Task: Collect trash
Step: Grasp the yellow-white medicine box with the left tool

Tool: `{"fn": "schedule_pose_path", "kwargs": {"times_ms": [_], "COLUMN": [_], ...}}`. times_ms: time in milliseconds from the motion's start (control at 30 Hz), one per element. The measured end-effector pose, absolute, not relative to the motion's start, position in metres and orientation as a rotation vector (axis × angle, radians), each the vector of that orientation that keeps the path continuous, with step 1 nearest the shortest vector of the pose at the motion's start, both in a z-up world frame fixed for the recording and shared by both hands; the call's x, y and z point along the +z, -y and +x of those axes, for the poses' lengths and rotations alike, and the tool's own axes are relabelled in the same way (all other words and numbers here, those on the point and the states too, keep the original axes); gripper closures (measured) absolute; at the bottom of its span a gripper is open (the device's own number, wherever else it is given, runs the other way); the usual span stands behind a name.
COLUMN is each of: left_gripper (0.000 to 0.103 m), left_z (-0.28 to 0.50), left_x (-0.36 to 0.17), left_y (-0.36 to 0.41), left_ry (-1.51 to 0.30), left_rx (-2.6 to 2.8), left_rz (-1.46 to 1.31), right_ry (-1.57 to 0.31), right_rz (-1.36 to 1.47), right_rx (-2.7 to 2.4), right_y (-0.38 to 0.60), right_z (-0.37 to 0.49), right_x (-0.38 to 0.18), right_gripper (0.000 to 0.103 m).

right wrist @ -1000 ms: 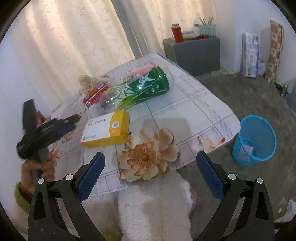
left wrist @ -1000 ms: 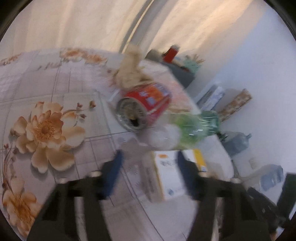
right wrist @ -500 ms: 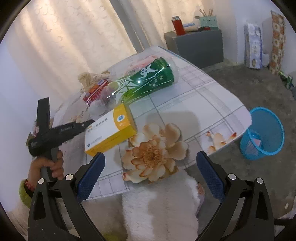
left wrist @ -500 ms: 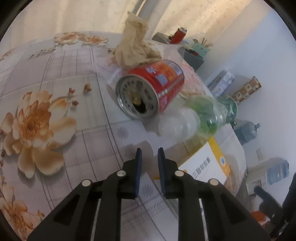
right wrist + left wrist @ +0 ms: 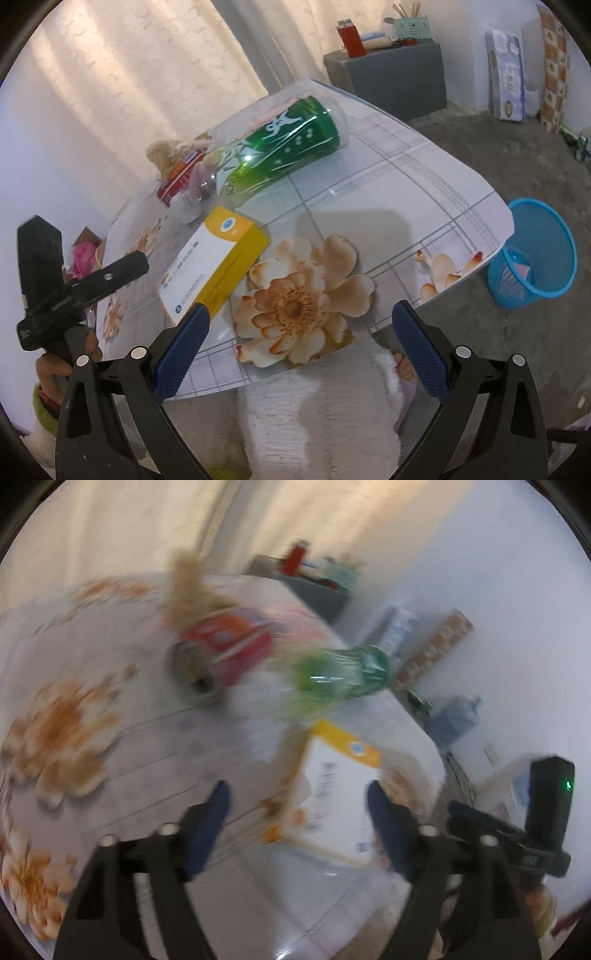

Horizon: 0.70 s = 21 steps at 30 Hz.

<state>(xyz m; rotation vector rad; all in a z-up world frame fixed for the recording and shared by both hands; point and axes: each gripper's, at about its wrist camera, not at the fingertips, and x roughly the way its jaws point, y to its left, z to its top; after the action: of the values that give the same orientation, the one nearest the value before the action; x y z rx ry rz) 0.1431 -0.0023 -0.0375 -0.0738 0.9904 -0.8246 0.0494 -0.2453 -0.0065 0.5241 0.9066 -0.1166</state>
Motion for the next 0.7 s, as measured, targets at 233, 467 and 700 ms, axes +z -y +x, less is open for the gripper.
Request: {"fn": "schedule_pose_path", "kwargs": {"times_ms": [233, 467, 700], "left_gripper": [0.015, 0.029, 0.033], "left_z": [0.142, 0.135, 0.133], "left_x": [-0.051, -0.067, -0.07], "left_y": [0.077, 0.102, 0.077], "left_ry": [-1.06, -1.089, -1.124], "left_rx": [-0.859, -0.847, -0.809], "left_rz": [0.262, 0.449, 0.369], "right_ry": [-0.887, -0.881, -0.878], "right_rz": [0.557, 0.587, 0.584], "right_rx": [-0.136, -0.16, -0.161], "right_y": [0.26, 0.273, 0.278], "right_z": [0.042, 0.029, 0.028], "right_x": [-0.007, -0.011, -0.01], "right_gripper": [0.008, 0.008, 0.008]}}
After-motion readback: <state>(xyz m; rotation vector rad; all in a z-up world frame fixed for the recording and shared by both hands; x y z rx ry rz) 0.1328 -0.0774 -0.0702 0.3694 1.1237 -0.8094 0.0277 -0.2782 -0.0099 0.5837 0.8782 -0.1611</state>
